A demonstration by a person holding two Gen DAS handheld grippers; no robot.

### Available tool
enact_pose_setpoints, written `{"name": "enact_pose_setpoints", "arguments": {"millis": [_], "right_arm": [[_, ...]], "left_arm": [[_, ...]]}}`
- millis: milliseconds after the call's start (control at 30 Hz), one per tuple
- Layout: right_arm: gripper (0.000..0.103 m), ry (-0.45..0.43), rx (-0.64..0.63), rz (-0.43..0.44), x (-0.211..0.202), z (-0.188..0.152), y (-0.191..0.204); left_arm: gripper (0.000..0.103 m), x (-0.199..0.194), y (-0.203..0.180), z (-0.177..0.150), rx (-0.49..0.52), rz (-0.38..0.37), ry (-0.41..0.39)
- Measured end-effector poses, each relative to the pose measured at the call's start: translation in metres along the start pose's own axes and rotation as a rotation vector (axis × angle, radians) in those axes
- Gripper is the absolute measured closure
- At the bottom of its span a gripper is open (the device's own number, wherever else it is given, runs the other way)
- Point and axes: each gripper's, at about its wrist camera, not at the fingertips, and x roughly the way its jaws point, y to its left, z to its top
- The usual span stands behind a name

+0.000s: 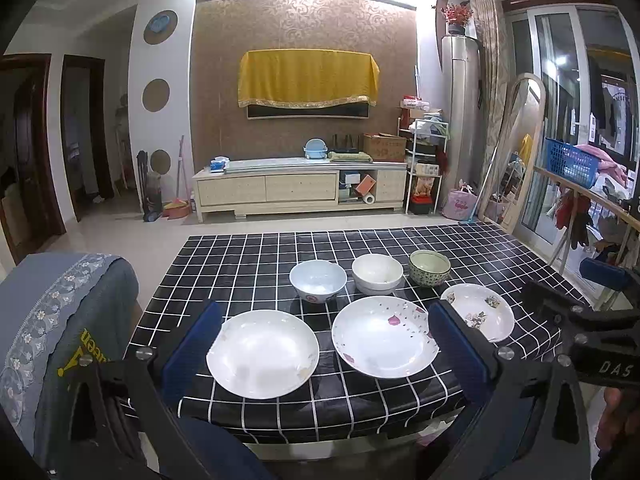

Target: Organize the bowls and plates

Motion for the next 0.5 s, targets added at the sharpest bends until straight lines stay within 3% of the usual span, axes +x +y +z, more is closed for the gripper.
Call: {"name": "enact_pose_setpoints", "arguments": {"millis": [500], "right_arm": [[0.000,0.017,-0.009,-0.010,-0.0006,0.0001,-0.0002]], "left_arm": [[0.001,-0.0015,0.0006,0.0010,-0.003,-0.010,0.001]]}}
